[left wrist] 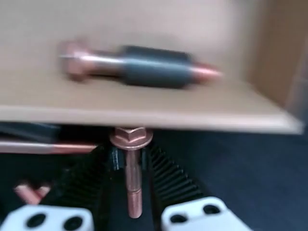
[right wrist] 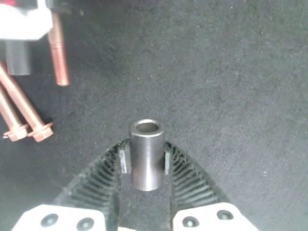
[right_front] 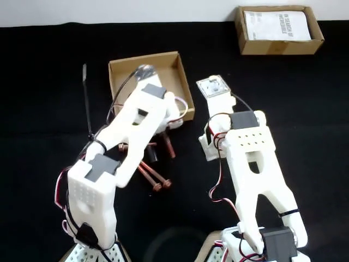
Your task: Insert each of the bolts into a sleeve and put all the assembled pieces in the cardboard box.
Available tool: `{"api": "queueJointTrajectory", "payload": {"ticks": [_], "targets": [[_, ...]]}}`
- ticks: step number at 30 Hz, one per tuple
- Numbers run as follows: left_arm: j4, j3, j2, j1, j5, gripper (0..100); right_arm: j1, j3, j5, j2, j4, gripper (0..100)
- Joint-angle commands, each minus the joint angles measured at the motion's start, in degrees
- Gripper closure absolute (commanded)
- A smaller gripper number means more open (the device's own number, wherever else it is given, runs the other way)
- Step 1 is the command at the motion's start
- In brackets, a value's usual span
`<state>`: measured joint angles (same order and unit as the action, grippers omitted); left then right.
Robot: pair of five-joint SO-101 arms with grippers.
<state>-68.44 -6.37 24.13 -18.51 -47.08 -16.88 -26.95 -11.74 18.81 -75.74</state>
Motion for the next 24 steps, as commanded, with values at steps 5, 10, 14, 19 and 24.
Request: {"api": "queueJointTrajectory", "payload": {"ticks": [5, 10, 14, 19, 24], "targets": [[-1.05, -4.62, -11.47, -4.0, 6.33, 99, -1.19, -0.4, 0.79, 12.53, 0.4, 99.1], [-1.05, -4.18, -19.47, -8.92, 12.22, 99, -2.59, -7.25, 0.97, 21.14, 0.57, 99.1], [-1.05, -4.18, -26.59, -12.35, 18.73, 99, -4.53, -15.25, 5.8, 28.88, 2.77, 99.1], [-1.05, -4.09, -34.59, -12.88, 23.74, 99, -4.97, -28.88, 7.3, 42.42, 13.05, 99.1], [-1.41, 0.48, -42.07, -8.57, 24.35, 99, -4.97, -42.68, 7.3, 59.03, 22.64, 99.1]]}}
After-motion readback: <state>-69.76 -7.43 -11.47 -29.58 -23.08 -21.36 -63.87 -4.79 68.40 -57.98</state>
